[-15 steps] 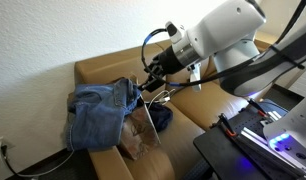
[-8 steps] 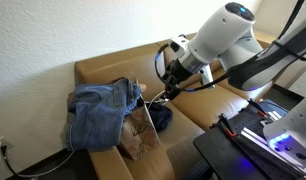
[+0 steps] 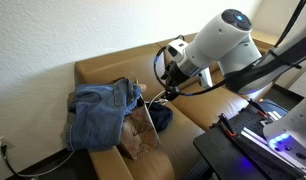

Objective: Put the jeans on the couch

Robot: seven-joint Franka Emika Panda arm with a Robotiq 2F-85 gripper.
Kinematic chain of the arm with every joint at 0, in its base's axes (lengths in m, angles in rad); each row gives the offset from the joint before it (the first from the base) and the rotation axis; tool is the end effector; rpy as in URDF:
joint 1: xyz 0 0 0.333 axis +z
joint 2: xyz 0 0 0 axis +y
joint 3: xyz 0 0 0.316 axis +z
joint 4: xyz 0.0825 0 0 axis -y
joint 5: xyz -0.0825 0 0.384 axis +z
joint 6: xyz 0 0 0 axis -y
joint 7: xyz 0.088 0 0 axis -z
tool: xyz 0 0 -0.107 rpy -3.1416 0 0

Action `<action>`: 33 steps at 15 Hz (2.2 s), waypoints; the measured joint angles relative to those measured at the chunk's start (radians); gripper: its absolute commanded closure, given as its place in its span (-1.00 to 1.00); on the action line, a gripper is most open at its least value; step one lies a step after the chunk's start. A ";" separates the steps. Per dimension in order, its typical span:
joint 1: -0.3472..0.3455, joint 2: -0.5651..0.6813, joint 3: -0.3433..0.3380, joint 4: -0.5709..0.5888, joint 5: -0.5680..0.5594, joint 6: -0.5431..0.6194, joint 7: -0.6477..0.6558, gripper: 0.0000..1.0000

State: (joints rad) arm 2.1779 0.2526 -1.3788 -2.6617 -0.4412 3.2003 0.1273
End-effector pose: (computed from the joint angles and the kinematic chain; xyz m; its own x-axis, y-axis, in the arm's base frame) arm 0.2964 0.3435 0.2652 0.2863 0.8879 0.3600 0.8398 -0.4134 0.3518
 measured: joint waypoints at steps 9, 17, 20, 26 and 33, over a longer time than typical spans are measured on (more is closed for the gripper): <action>-0.019 0.109 0.007 0.001 -0.077 0.258 -0.172 -1.00; -0.237 0.105 0.234 0.180 -0.002 0.257 -0.475 -1.00; -0.319 0.081 0.309 0.205 -0.002 0.257 -0.484 -1.00; -0.502 -0.003 0.532 0.194 -0.103 0.257 -0.420 -1.00; -0.923 0.002 0.932 0.148 -0.197 0.238 -0.264 -1.00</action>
State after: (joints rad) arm 1.2549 0.2545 -0.4471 -2.5136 -0.6379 3.4379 -0.1367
